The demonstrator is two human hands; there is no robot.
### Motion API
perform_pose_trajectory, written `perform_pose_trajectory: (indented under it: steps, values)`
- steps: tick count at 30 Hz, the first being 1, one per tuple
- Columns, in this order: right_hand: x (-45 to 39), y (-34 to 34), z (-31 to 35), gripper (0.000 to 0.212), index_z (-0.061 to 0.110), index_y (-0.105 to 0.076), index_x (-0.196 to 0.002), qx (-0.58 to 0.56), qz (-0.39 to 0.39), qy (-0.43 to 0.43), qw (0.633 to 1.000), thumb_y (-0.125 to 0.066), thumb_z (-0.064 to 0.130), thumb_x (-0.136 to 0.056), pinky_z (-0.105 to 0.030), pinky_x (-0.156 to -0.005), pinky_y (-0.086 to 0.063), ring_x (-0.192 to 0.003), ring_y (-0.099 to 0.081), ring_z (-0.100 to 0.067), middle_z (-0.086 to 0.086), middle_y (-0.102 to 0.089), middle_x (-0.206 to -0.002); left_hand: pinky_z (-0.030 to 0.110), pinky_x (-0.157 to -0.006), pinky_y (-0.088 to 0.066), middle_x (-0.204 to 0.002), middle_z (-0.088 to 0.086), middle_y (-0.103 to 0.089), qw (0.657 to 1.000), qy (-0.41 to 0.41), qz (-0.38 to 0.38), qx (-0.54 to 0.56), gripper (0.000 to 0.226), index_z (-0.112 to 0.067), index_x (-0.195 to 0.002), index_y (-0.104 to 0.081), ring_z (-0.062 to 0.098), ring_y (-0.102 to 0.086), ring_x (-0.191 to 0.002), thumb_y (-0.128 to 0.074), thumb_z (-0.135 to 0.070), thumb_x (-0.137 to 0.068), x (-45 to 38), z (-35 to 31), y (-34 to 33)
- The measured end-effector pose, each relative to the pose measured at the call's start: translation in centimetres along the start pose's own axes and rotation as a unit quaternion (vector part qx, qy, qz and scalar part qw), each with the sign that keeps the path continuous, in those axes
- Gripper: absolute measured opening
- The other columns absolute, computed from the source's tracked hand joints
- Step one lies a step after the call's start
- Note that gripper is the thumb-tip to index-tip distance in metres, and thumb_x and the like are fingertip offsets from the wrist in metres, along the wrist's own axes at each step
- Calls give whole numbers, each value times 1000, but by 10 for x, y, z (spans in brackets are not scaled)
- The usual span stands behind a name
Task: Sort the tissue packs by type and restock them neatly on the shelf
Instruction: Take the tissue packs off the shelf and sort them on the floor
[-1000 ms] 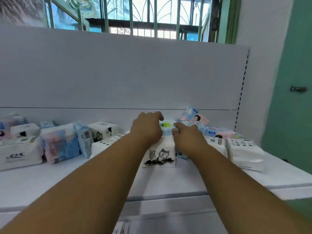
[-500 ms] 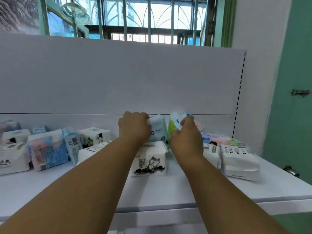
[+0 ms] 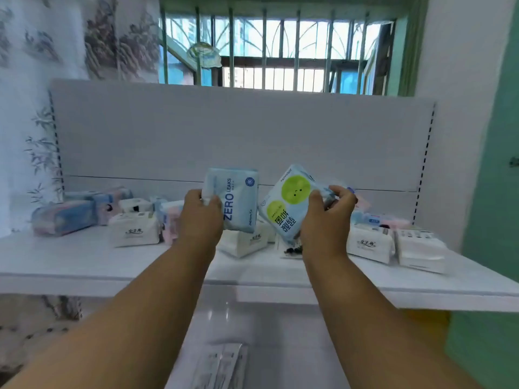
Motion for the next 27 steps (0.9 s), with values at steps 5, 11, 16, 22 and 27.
perform_pose_trajectory:
  steps: [5,11,16,22,27]
  values:
    - [58,-30,1,16,28,-43,-113,-15,70,-37,997,-48,30,-99,-45,-74,-56,-83,-64,-26,1,-57,-92,30,-65,-58,-96,-4,-63,1000,22,-19,-11,15,-24,-115,-50,13,-65,-84,-48,-21,-100,26,-2,90]
    - [129,-85,-7,13,41,-48,-103,-64,272,-98,955,-54,45,-92,-42,-76,-57,-87,-64,-22,-1,-62,-105,26,-64,-55,-102,-6,-65,998,30,-43,-45,25,-29,-115,-49,12,-66,-88,-64,-24,-95,75,-3,197]
    - [220,-117,-18,39,26,-44,-116,-62,467,-171,865,-68,42,-89,-40,-81,-58,-93,-65,-18,2,-61,-105,33,-68,-61,-102,-7,-65,970,97,-190,-113,31,-31,-114,-48,13,-67,-89,-69,-25,-91,145,16,280]
    - [367,-139,-22,26,26,-44,-98,-29,633,-243,734,-68,24,-89,-55,-70,-60,-82,-71,-32,-13,-63,-105,31,-67,-57,-111,-1,-65,923,131,-335,-134,29,-26,-117,-49,14,-66,-90,-66,-22,-94,242,50,394]
    - [504,-171,-25,43,30,-50,-119,-3,730,-194,655,-73,39,-83,-53,-76,-60,-90,-72,-26,-3,-69,-109,38,-74,-58,-107,-2,-66,880,168,-430,-109,26,-24,-115,-52,18,-67,-92,-66,-23,-94,314,86,507]
Point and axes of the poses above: each hand's wrist, its own x-axis away from the middle knuckle, its own y-axis out of the back of the hand, z = x × y, the point moved 1 cm from there along -x, towards the middle knuckle
